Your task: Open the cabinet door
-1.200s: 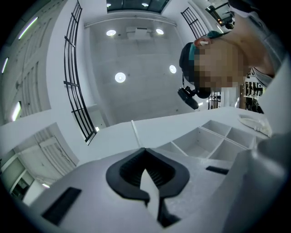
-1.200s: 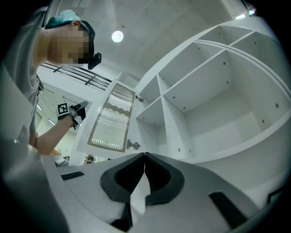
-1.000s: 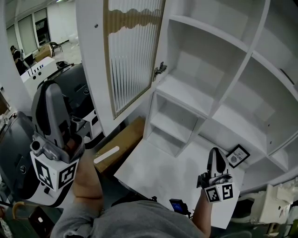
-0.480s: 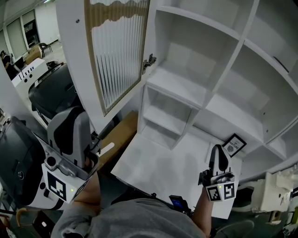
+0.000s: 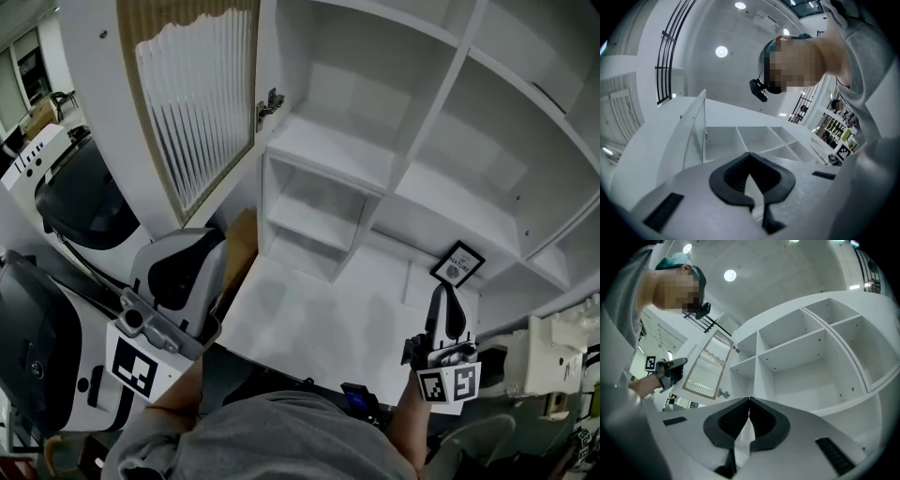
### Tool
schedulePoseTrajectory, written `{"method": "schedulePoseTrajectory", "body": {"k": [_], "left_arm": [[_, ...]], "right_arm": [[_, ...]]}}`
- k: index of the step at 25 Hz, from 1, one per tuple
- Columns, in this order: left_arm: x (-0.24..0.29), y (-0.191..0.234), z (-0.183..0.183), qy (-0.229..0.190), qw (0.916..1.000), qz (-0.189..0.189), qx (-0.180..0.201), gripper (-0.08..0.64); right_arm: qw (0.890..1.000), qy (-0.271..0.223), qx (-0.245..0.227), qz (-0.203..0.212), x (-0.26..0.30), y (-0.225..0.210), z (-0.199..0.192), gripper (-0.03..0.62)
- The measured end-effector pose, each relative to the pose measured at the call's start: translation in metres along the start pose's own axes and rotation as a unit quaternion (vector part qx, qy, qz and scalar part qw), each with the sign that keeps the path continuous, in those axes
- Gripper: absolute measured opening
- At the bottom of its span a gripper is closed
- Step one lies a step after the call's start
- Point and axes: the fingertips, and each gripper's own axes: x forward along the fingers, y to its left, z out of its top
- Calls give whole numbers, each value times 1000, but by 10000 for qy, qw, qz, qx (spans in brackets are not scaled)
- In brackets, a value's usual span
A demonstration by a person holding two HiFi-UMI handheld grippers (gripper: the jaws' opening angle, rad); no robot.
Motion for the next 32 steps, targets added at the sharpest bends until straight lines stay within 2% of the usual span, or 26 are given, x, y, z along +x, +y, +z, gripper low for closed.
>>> {"method": "schedulePoseTrajectory", "body": {"k": [8, 17, 26, 32], "left_arm": [[8, -13, -57, 523, 9969, -202, -556, 5], [1, -26, -112, 979, 9870, -300, -1236, 5], [-12, -29, -133, 1188, 9821, -174, -1452, 5], [-22, -25, -133, 1133, 9819, -63, -1518, 5]], "right_arm": [[9994, -80, -167, -291, -21, -8, 13, 26], [9992, -83, -142, -358, -30, -2, 11, 26], [9991, -108, -45, -402, -27, 0, 5, 26], [9997, -84, -165, -178, -13, 15, 0, 26]]}}
